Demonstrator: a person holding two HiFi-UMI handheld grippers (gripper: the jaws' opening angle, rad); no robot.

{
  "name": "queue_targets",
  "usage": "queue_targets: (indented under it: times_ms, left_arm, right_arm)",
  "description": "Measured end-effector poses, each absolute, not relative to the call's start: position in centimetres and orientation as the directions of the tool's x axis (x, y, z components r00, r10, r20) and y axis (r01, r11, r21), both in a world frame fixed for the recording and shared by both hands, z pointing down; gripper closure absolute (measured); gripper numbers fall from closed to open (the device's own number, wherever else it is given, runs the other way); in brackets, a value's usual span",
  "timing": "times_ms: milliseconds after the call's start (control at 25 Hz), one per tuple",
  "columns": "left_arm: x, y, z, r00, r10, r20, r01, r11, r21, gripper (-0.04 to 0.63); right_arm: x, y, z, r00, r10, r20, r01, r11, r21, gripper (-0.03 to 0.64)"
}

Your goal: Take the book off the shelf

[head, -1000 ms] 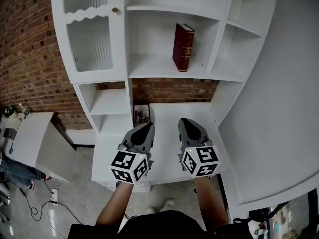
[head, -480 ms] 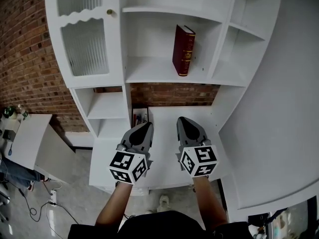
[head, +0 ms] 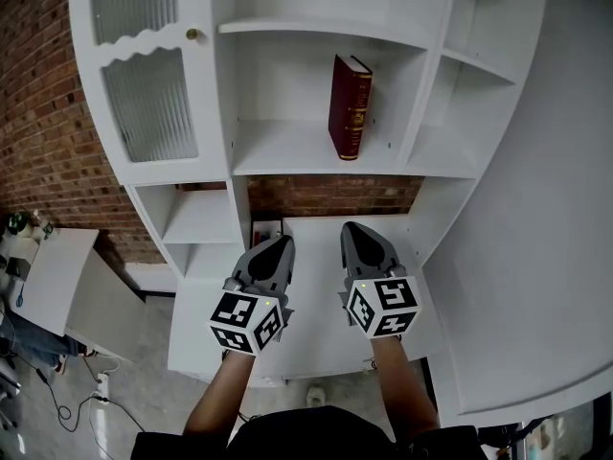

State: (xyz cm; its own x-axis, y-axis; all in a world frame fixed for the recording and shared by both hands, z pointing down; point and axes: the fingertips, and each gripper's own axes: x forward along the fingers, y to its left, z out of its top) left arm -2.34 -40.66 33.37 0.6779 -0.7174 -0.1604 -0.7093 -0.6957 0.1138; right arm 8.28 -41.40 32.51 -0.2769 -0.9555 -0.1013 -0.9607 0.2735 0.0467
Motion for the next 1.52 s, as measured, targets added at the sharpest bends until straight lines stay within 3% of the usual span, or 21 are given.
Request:
queue_targets:
  times_ms: [1520]
  left_arm:
    - [3.3,-49.5,32.5,0.658,-0.737,-0.157,-0.734,-0.674,0.085,0.580]
  right_arm:
    - [14.1,-55.5,25.5,-0.255,-0.958,-0.134,-0.963,0.241,0.118,0.595]
